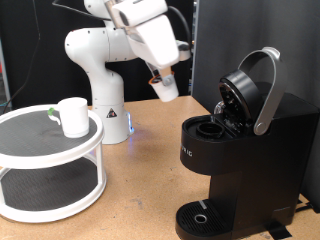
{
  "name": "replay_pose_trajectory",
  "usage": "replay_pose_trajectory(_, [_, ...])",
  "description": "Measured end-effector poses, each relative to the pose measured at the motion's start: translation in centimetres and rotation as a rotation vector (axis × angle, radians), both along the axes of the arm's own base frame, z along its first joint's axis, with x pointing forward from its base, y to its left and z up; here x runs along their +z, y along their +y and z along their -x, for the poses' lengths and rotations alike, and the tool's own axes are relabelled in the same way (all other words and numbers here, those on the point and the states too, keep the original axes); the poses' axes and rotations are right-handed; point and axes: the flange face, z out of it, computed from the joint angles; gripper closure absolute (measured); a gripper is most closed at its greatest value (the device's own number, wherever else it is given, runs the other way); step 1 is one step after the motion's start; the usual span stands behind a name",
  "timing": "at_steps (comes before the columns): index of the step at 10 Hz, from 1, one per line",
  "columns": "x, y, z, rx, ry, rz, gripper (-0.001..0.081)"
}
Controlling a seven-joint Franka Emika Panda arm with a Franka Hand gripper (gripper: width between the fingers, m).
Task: Make a cup of coffee with the keurig machine
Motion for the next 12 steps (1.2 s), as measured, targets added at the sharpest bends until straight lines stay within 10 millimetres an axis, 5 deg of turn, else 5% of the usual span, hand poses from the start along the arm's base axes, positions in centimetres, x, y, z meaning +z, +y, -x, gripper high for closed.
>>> replay_pose_trajectory(6, [1.7, 2.2, -1.5, 0.003, -0.019, -0.017, 0.0359])
replay_pose_trajectory(9, [1.3, 3.2, -1.8, -0.127, 0.034, 0.035, 0.0359])
replay_pose_trajectory(12, [1.3, 3.5, -1.7, -0.071, 0.025, 0.0, 0.0359])
